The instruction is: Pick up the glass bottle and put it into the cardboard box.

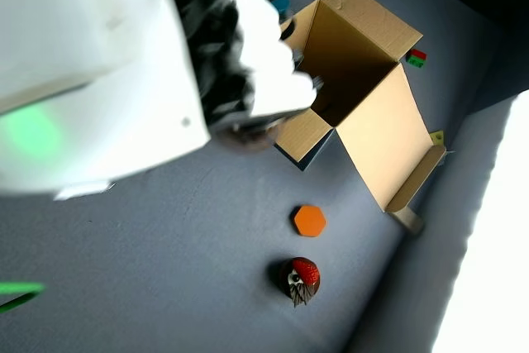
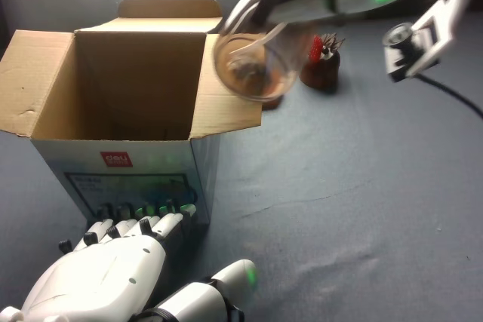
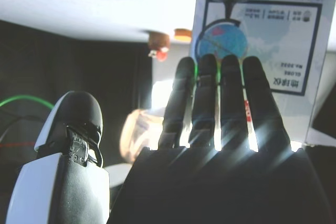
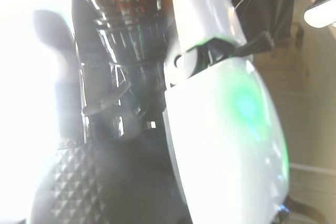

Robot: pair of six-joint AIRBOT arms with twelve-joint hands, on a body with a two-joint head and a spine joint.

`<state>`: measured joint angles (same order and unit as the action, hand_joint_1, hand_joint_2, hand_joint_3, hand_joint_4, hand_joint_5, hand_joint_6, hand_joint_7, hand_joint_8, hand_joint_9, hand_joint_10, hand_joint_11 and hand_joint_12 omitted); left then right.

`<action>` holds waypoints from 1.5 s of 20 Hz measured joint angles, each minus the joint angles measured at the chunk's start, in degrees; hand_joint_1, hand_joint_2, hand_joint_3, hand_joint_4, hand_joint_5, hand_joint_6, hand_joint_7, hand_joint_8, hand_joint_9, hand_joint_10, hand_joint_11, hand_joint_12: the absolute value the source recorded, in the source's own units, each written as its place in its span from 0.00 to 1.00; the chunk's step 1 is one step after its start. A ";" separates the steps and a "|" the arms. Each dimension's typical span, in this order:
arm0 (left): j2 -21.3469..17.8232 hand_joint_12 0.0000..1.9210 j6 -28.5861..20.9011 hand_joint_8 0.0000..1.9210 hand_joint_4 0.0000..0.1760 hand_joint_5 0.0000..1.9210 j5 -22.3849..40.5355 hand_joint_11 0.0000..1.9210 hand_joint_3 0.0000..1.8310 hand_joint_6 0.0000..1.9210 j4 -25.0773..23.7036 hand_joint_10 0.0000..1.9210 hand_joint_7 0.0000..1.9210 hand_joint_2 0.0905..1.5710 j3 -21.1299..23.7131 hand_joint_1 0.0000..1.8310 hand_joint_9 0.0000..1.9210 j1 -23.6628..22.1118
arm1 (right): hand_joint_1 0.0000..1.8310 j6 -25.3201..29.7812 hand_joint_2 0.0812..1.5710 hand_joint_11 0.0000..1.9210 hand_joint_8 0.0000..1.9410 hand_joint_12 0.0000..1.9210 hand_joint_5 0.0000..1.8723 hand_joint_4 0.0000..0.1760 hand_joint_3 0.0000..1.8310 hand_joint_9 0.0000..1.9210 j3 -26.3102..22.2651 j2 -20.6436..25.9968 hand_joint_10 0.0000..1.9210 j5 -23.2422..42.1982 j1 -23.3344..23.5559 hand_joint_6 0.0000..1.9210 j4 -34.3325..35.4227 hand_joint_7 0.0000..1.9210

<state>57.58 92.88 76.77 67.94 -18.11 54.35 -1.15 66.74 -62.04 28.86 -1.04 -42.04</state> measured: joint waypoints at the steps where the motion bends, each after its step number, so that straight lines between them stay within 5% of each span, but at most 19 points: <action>1: 0.02 0.13 0.00 0.00 0.00 0.10 0.00 0.00 0.00 0.00 0.00 0.00 0.10 0.73 0.00 0.00 0.06 0.00 | 0.67 -1.36 0.70 0.40 0.45 0.81 0.46 0.00 0.00 0.50 0.02 -1.18 0.56 -0.52 0.28 0.60 1.36 0.58; 7: 0.02 0.13 -0.02 0.00 0.00 0.10 0.02 0.00 0.00 0.00 0.11 0.00 0.10 0.73 -0.11 0.00 0.06 0.17 | 0.67 -12.37 0.70 0.40 0.45 0.81 0.46 0.00 0.00 0.50 0.28 -8.28 0.56 -1.79 1.62 0.60 5.44 0.58; 10: 0.02 0.13 -0.02 0.00 0.00 0.10 -0.02 0.00 0.00 0.00 0.11 0.00 0.10 0.73 -0.11 0.00 0.06 0.35 | 0.67 -22.18 0.70 0.39 0.46 0.82 0.45 0.00 0.00 0.50 2.14 -12.68 0.56 -2.29 1.46 0.61 10.43 0.57; 22: 0.07 0.14 0.85 0.00 0.00 0.11 -0.04 0.00 0.00 0.00 -0.17 0.00 0.10 0.73 0.33 0.00 0.07 1.66 | 0.67 -29.31 0.70 0.39 0.46 0.82 0.45 0.00 0.00 0.49 9.86 -26.29 0.56 -12.94 -0.68 0.62 16.59 0.57; 30: 0.07 0.14 0.11 0.00 0.00 0.11 0.50 0.00 0.00 0.00 -0.20 0.00 0.10 0.72 0.33 0.00 0.07 1.66 | 0.67 -36.35 0.70 0.39 0.46 0.82 0.45 0.00 0.00 0.49 10.64 -28.50 0.56 -17.40 -1.38 0.63 18.73 0.57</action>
<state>57.65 92.99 77.28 67.75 -17.78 56.01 -37.50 77.38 -90.54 11.46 -2.42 -23.31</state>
